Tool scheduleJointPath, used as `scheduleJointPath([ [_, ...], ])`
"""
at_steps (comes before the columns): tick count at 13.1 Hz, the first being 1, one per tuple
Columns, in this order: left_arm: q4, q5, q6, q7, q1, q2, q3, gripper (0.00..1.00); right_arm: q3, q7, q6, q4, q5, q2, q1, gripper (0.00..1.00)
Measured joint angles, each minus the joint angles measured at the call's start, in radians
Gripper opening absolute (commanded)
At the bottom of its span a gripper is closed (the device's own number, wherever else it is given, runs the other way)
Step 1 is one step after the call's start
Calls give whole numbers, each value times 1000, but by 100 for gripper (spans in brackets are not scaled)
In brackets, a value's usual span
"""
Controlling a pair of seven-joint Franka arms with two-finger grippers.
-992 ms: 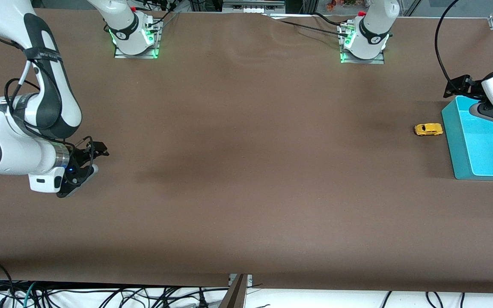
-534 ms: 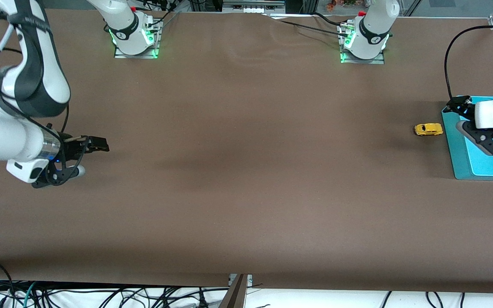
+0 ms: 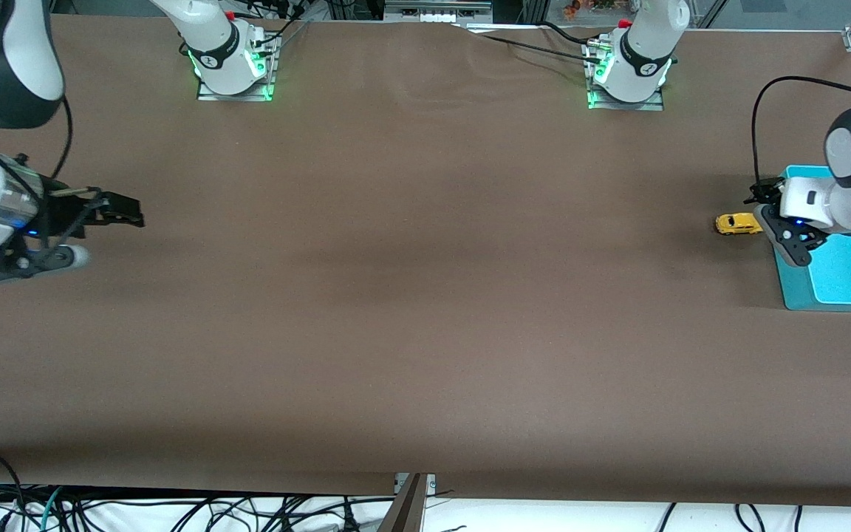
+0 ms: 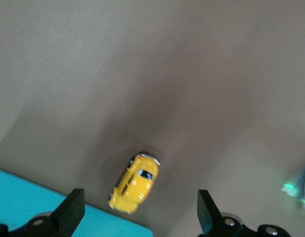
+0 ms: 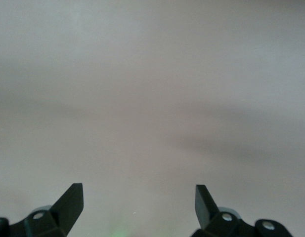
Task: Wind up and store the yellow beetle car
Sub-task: 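Lower the left gripper to the car while the right gripper withdraws, then close the left gripper on the yellow car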
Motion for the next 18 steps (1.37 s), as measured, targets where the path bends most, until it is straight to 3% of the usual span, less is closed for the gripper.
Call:
scheduleJointPath([
  [2,-135,0,186,77,49,3,0,100,-19,0,-7,14,-45,-30,-4,100],
  [4,-205,0,270,133,94,17,1,100,-24,0,-29,7,-53,-71,-7,100],
  [12,-241,0,481,312,218,172,-1,98,-73,23,-39,-105,-12,-126,-17,100],
  [13,-242,0,489,312,218,175,-3,78,-75,23,-39,-110,-11,-127,-17,100],
  [15,-248,0,504,322,218,175,-7,7,-75,23,-39,-120,-11,-128,-17,100],
  [16,-248,0,510,335,218,175,-10,0,-75,23,-39,-124,-11,-128,-17,100],
  [18,-249,0,504,347,218,171,-12,0,-75,23,-39,-126,-11,-128,-17,100],
])
